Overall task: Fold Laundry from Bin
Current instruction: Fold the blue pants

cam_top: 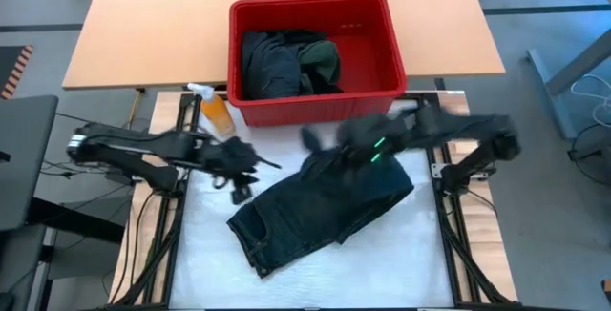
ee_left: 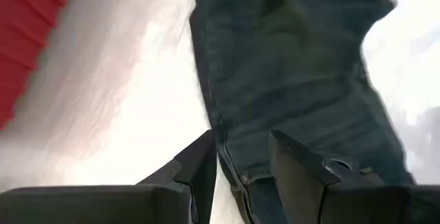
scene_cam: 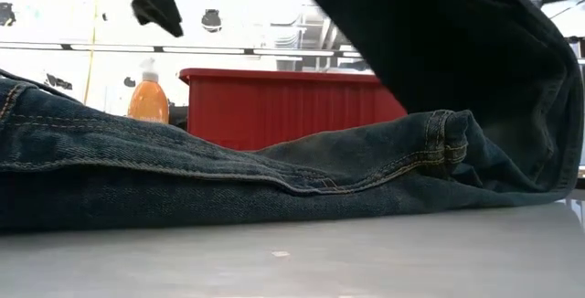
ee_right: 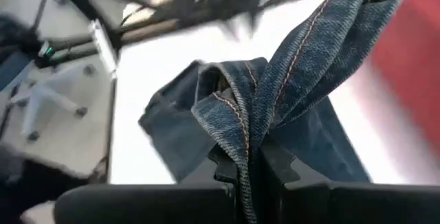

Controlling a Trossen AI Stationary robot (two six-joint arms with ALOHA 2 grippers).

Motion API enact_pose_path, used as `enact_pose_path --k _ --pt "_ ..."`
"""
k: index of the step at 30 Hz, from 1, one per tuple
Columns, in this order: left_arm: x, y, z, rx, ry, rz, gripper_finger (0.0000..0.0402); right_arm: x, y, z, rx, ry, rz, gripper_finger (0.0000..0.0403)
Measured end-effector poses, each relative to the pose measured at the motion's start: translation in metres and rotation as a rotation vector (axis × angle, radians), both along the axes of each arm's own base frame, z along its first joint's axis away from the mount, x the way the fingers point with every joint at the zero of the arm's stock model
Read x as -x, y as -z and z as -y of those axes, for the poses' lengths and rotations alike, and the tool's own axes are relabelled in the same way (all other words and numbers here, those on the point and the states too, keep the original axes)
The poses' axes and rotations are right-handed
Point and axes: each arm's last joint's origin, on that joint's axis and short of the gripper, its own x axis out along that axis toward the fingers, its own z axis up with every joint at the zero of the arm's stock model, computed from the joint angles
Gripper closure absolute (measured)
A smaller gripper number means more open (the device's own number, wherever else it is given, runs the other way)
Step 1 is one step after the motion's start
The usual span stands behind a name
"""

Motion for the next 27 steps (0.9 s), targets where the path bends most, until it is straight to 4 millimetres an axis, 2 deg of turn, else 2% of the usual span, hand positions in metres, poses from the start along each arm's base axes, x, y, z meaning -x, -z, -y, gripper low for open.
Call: enact_pose_path --k 5,8,11,13,18,20,23,27 --pt "0.043 -0.007 -0.002 -0.002 0.008 0.094 0.0278 -0.07 0.051 -0.034 -0.025 0.09 0.038 0.0361" --pt "0.062 -0.009 -0.005 -0.026 0.02 0.124 0.0278 -0.098 0.08 -0.046 -0.093 0.143 0.044 0.0361" --pt "0.074 -0.011 -0.007 -0.054 0.033 0.125 0.0278 -0.119 0.112 -0.057 -0.139 0.177 0.003 0.0361" --pt "0.079 -0.011 -0.008 -0.063 0.039 0.113 0.0278 -0.126 0.129 -0.064 -0.17 0.199 -0.026 0.0361" --pt "0.078 -0.009 -0.007 -0.063 0.056 0.099 0.0278 -0.141 0.149 -0.083 -0.266 0.228 0.014 0.0361" --pt "0.076 -0.008 -0.007 -0.065 0.068 0.088 0.0278 -0.147 0.154 -0.089 -0.298 0.226 0.052 0.0361" --pt "0.071 -0.005 -0.006 -0.059 0.084 0.064 0.0278 -0.151 0.15 -0.096 -0.331 0.203 0.125 0.036" --pt "0.066 -0.002 -0.005 -0.04 0.086 0.033 0.0278 -0.147 0.151 -0.096 -0.271 0.187 0.088 0.0339"
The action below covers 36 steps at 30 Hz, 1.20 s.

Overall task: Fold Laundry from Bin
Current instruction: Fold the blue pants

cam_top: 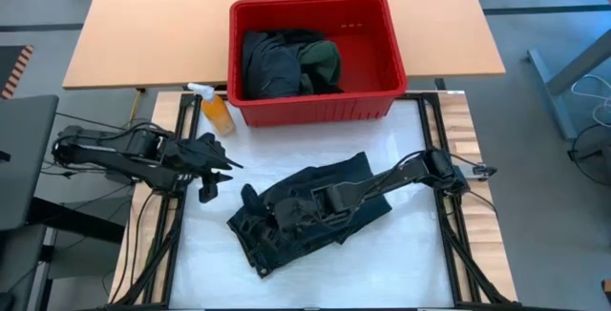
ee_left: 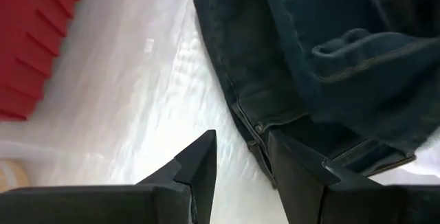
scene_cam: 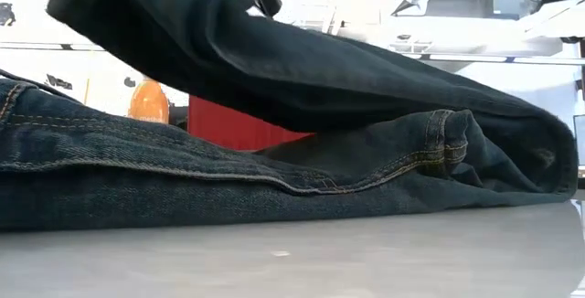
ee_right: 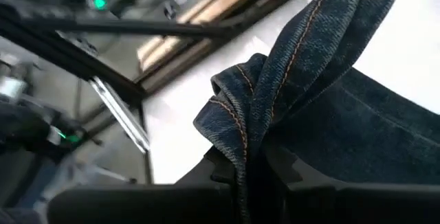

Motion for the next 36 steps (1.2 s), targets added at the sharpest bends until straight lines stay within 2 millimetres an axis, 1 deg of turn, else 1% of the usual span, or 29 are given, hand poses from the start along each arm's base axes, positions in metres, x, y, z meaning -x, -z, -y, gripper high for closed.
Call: enact_pose_path --k 2,4,6,9,11,13,17,19,20,22,24,25,27,29,31,33,35,36 --pt "-0.002 0.002 0.001 0.018 -0.009 -0.011 0.0278 0.003 0.006 0.003 0.021 -0.004 -0.063 0.0315" --pt "-0.004 0.003 0.003 0.036 -0.019 -0.018 0.0278 0.004 0.008 0.005 0.004 -0.023 -0.093 0.0284" --pt "-0.004 0.003 0.006 0.051 -0.027 -0.021 0.0278 0.004 0.007 0.004 -0.044 -0.053 -0.106 0.025" --pt "-0.004 0.003 0.009 0.083 -0.045 -0.012 0.0278 0.006 0.007 0.0 -0.147 -0.144 -0.137 0.0199" --pt "-0.005 0.002 0.01 0.091 -0.043 -0.001 0.0278 0.007 0.006 -0.003 -0.192 -0.176 -0.151 0.0174" --pt "-0.006 0.001 0.011 0.09 -0.045 0.011 0.0278 0.009 0.003 -0.004 -0.216 -0.173 -0.151 0.016" --pt "-0.01 -0.002 0.012 0.064 -0.049 0.065 0.0278 0.009 0.001 -0.001 -0.289 -0.159 -0.172 0.0156" --pt "-0.015 -0.003 0.013 0.048 -0.029 0.091 0.0278 0.011 0.0 0.005 -0.303 -0.182 -0.202 0.0159" --pt "-0.017 -0.002 0.013 0.042 -0.015 0.089 0.0278 0.014 -0.004 0.009 -0.305 -0.188 -0.214 0.0161" --pt "-0.021 0.002 0.015 0.054 0.039 0.046 0.0278 0.024 -0.016 0.016 -0.292 -0.176 -0.248 0.0166" --pt "-0.023 0.007 0.018 0.079 0.124 -0.012 0.0278 0.038 -0.031 0.022 -0.236 -0.138 -0.26 0.0171" --pt "-0.023 0.01 0.021 0.103 0.16 -0.048 0.0278 0.045 -0.036 0.023 -0.2 -0.117 -0.281 0.0174" --pt "-0.023 0.011 0.023 0.142 0.196 -0.057 0.0278 0.06 -0.045 0.024 -0.133 -0.081 -0.318 0.0179" --pt "-0.022 0.005 0.025 0.181 0.184 -0.002 0.0278 0.075 -0.052 0.023 -0.097 -0.057 -0.364 0.0183" --pt "-0.023 -0.006 0.023 0.233 0.127 0.127 0.0278 0.087 -0.06 0.02 -0.079 -0.046 -0.38 0.0185" --pt "-0.028 -0.011 0.019 0.328 0.084 0.222 0.0278 0.095 -0.066 0.017 -0.055 -0.044 -0.38 0.0186" --pt "-0.036 -0.008 0.014 0.45 0.09 0.26 0.0278 0.1 -0.068 0.014 -0.021 -0.044 -0.379 0.0187" --pt "-0.042 -0.002 0.012 0.49 0.091 0.268 0.0278 0.101 -0.068 0.013 -0.003 -0.044 -0.379 0.0187"
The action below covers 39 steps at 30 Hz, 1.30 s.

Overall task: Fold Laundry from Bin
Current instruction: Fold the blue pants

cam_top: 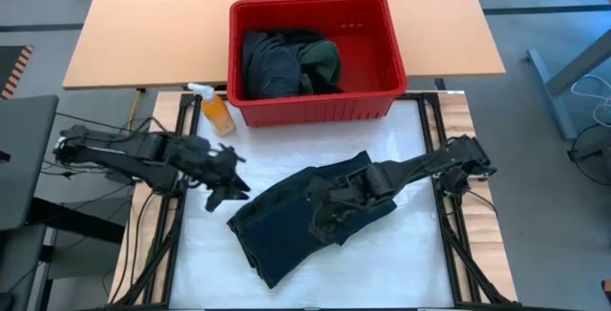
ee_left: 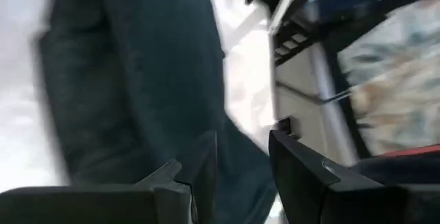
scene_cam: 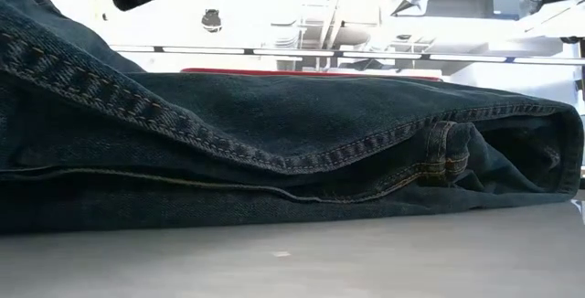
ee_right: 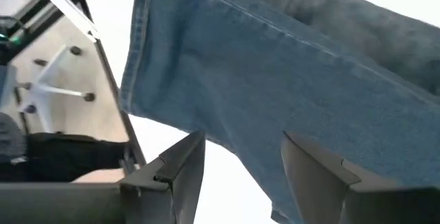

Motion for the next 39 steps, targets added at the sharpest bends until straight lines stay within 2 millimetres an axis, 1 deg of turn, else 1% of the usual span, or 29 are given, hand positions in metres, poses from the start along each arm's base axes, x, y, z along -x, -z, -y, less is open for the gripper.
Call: enact_pose_path --k 1,4,7,9,12,18,23,27,29,31,34,36,39 --pt "-0.005 0.008 -0.002 0.022 -0.01 -0.009 0.0278 0.0 0.0 0.0 0.016 -0.007 0.001 0.0186" --pt "-0.016 0.038 -0.011 0.029 -0.111 -0.13 0.0278 0.0 0.001 0.0 0.061 -0.042 0.007 0.0187" --pt "-0.025 0.059 -0.018 0.028 -0.159 -0.222 0.0269 0.002 0.002 0.001 0.086 -0.077 -0.016 0.0186" --pt "-0.032 0.066 -0.019 0.061 -0.172 -0.265 0.0257 0.005 0.004 0.001 0.087 -0.097 -0.056 0.0186" --pt "-0.042 0.074 -0.016 0.103 -0.138 -0.282 0.0231 0.012 0.003 0.0 0.088 -0.129 -0.096 0.0186" --pt "-0.059 0.102 -0.014 0.163 -0.138 -0.433 0.0159 0.03 -0.007 -0.007 0.107 -0.185 -0.109 0.0186" --pt "-0.07 0.121 -0.002 0.198 -0.076 -0.505 0.0109 0.039 -0.012 -0.014 0.132 -0.211 -0.109 0.0186" --pt "-0.075 0.137 0.009 0.196 -0.054 -0.578 0.0094 0.044 -0.012 -0.018 0.14 -0.224 -0.125 0.0186" --pt "-0.078 0.143 0.014 0.2 -0.026 -0.591 0.0094 0.045 -0.012 -0.018 0.145 -0.229 -0.134 0.0186" --pt "-0.081 0.145 0.018 0.214 0.008 -0.572 0.0097 0.046 -0.012 -0.019 0.151 -0.227 -0.134 0.0186" --pt "-0.086 0.142 0.02 0.239 0.051 -0.514 0.0125 0.047 -0.012 -0.019 0.158 -0.226 -0.14 0.0186" --pt "-0.088 0.137 0.021 0.249 0.065 -0.486 0.0164 0.047 -0.012 -0.018 0.169 -0.22 -0.139 0.0186" --pt "-0.089 0.129 0.021 0.257 0.083 -0.449 0.025 0.048 -0.011 -0.017 0.183 -0.215 -0.152 0.0186"
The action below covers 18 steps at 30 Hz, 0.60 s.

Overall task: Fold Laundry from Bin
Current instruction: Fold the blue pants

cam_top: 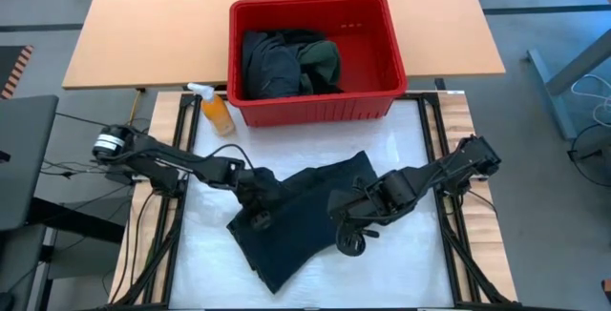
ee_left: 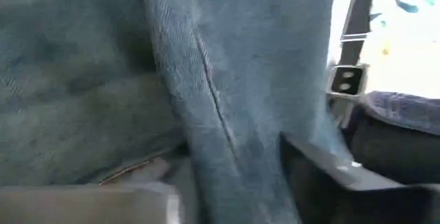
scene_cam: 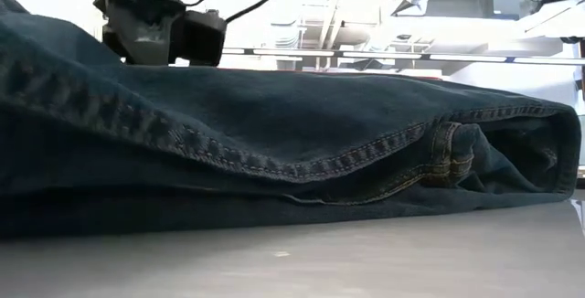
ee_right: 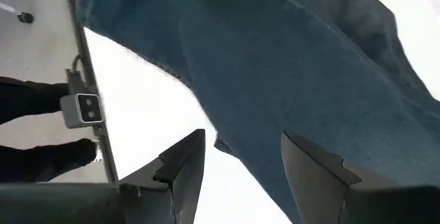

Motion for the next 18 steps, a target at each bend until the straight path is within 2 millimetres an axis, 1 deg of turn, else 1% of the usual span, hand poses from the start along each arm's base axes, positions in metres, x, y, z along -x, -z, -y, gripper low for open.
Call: enact_pose_path --k 3,4,5,9,12,14,16,18 --pt "0.001 -0.007 0.001 0.022 0.029 0.04 0.0356 0.001 0.001 0.003 0.013 0.01 -0.02 0.0186" --pt "0.0 -0.011 0.001 0.032 0.032 0.055 0.0379 0.001 0.001 0.005 0.017 0.014 -0.022 0.0186" --pt "0.0 -0.015 0.0 0.04 0.032 0.068 0.0386 0.0 0.001 0.006 0.021 0.02 -0.024 0.0186" --pt "0.001 -0.04 -0.006 0.073 0.033 0.148 0.0394 -0.001 0.001 0.009 0.049 0.041 -0.011 0.0186" --pt "0.004 -0.064 -0.016 0.086 0.017 0.218 0.0397 -0.001 0.001 0.01 0.072 0.053 -0.001 0.0186" --pt "0.009 -0.077 -0.024 0.073 -0.002 0.235 0.0399 -0.002 0.001 0.013 0.086 0.065 0.004 0.0186" --pt "0.015 -0.081 -0.032 0.057 -0.012 0.197 0.0399 -0.002 0.001 0.014 0.105 0.082 0.009 0.0186" --pt "0.021 -0.077 -0.037 0.042 -0.015 0.132 0.04 -0.002 0.001 0.017 0.139 0.106 0.005 0.0186"
